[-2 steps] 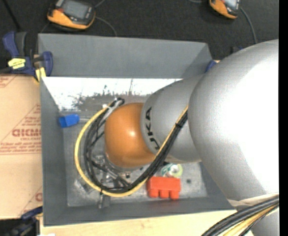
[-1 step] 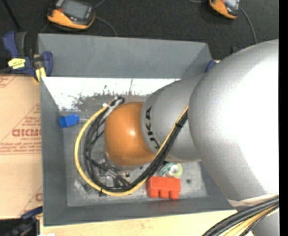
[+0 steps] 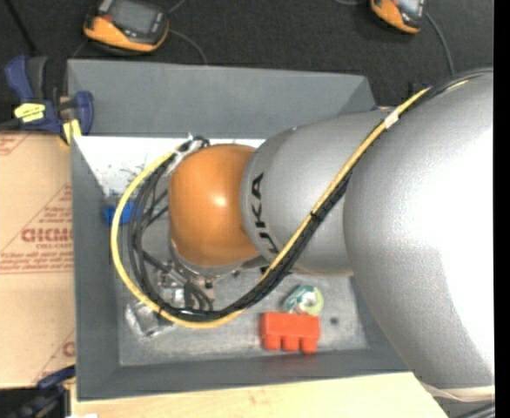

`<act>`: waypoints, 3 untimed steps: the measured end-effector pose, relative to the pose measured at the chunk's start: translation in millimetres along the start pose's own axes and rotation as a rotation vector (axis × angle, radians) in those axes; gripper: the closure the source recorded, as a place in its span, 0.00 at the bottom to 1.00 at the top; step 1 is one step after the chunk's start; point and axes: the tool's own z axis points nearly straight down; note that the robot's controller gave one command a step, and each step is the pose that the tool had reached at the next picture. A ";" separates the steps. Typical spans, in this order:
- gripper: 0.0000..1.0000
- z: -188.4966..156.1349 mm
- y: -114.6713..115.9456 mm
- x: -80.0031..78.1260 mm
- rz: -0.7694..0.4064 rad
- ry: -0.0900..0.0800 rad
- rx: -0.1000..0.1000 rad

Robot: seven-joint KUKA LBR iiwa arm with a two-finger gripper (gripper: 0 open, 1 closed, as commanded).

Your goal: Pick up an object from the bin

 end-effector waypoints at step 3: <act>1.00 80.3 -25.0 -51.5 -0.001 -0.003 -0.001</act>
Offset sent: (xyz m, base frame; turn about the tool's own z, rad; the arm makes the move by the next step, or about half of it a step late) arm 0.0000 0.0000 0.0000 0.0000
